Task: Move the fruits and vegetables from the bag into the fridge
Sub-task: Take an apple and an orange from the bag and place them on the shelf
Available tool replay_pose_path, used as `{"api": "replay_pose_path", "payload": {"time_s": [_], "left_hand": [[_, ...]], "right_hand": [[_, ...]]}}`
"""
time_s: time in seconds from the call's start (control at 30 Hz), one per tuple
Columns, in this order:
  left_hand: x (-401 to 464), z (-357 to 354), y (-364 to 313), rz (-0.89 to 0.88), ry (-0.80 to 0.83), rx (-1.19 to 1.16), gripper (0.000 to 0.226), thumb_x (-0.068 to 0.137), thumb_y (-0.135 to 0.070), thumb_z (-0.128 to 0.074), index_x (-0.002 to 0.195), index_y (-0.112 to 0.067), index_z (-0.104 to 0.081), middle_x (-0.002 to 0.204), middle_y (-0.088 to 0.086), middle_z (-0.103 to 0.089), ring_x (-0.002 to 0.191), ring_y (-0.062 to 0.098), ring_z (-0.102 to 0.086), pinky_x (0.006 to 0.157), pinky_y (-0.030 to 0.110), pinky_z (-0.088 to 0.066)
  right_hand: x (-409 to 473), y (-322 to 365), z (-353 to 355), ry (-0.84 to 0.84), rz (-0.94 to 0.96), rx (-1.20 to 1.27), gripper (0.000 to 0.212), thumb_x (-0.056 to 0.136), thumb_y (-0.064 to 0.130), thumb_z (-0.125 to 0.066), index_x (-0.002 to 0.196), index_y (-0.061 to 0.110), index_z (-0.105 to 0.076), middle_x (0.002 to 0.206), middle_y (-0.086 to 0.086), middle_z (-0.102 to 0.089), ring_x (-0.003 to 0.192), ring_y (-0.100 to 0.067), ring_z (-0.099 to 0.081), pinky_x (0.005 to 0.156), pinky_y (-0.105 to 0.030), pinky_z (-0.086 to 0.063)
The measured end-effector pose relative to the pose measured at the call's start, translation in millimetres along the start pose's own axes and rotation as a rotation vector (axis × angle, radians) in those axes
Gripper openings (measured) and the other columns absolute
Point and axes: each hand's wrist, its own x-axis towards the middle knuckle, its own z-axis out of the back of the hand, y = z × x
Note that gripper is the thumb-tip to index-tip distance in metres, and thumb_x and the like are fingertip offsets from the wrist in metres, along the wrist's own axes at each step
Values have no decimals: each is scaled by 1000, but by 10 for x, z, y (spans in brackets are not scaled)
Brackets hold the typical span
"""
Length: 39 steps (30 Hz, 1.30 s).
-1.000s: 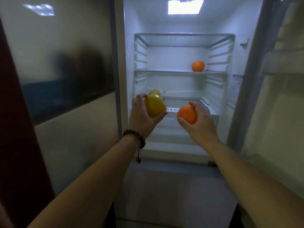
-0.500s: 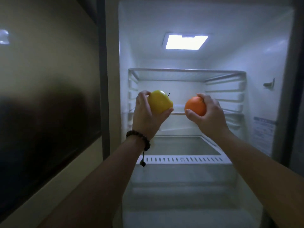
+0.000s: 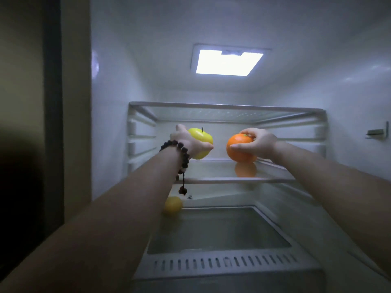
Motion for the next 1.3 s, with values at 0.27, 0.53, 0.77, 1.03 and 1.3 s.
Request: {"api": "replay_pose_path", "payload": {"time_s": [0.27, 0.53, 0.77, 1.03, 1.3], "left_hand": [[640, -144, -108, 24, 254, 109, 96, 57, -47, -86, 135, -18, -40, 127, 9, -47, 106, 26, -53, 85, 43, -54], [1014, -330, -107, 14, 307, 255, 93, 59, -50, -84, 132, -8, -42, 124, 11, -49, 99, 25, -59, 82, 42, -57], [1171, -440, 158, -38, 334, 532, 80, 72, -58, -71, 129, -7, -48, 121, 11, -57, 106, 27, -57, 91, 39, -50], [1153, -521, 189, -97, 301, 565, 70, 84, -49, -62, 137, -8, -41, 130, 14, -53, 113, 27, -56, 97, 39, -45], [1161, -620, 220, -93, 266, 703, 60, 93, -44, -50, 139, -9, -35, 134, 14, -49, 118, 28, -50, 95, 37, -41]], "right_hand": [[611, -161, -49, 208, 40, -204, 60, 74, 41, -74, 124, 18, -51, 121, -6, -55, 108, -25, -54, 94, -45, -49], [1035, -281, -146, 292, 102, -352, 63, 80, 32, -69, 136, 19, -44, 135, -6, -51, 119, -24, -51, 99, -37, -44], [1143, -559, -318, 314, 110, -281, 59, 78, 31, -73, 129, 18, -45, 135, -6, -49, 121, -24, -49, 104, -40, -41], [1178, -656, -328, 309, 128, -266, 57, 80, 31, -71, 130, 23, -46, 131, -8, -51, 114, -25, -52, 98, -39, -44], [1173, -675, -390, 303, 114, -307, 64, 82, 24, -70, 138, 18, -38, 140, -10, -45, 123, -28, -48, 102, -40, -42]]}}
